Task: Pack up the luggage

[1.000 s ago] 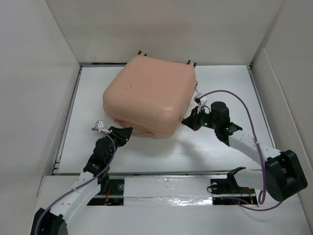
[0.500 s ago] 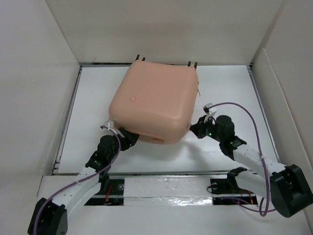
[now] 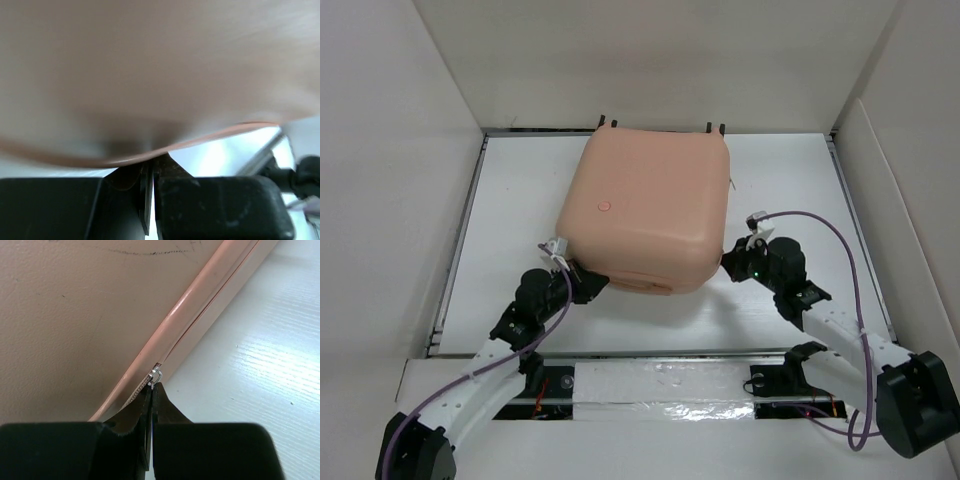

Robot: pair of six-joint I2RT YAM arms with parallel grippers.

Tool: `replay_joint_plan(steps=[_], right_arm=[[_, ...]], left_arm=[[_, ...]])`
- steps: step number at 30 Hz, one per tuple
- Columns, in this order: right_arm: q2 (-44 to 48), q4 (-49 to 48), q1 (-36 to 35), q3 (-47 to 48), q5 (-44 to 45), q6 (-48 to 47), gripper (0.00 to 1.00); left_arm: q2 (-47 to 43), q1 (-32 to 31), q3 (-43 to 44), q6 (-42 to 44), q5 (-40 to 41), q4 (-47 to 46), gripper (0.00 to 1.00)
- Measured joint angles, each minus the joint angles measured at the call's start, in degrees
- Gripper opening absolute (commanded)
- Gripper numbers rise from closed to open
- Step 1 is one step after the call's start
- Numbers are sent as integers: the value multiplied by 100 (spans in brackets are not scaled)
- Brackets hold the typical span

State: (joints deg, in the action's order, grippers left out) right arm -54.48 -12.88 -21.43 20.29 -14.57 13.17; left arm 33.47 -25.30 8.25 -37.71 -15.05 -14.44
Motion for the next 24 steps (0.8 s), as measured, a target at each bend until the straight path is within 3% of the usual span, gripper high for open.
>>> replay_joint_plan(steps=[4,10,12,19,24], right_arm=[[-72,-31,-214,-2,260,15,0],[-90,-44,-411,0,568,20,0],[-90,-42,-428,0,605,33,0],[-46,-13,-844,-11,953,90,0],[422,404,-1464,-138,1670,262,0]], left_arm=[[404,-538,208,52,-101,-393,0],[1311,-2876,942,258,1182,-787,0],[1639,-3289,1189,326,1508,-964,0],[2730,-3388,1611,428,2090,-1519,0],[3088,-3462,1845,590,2280,-1556,0]])
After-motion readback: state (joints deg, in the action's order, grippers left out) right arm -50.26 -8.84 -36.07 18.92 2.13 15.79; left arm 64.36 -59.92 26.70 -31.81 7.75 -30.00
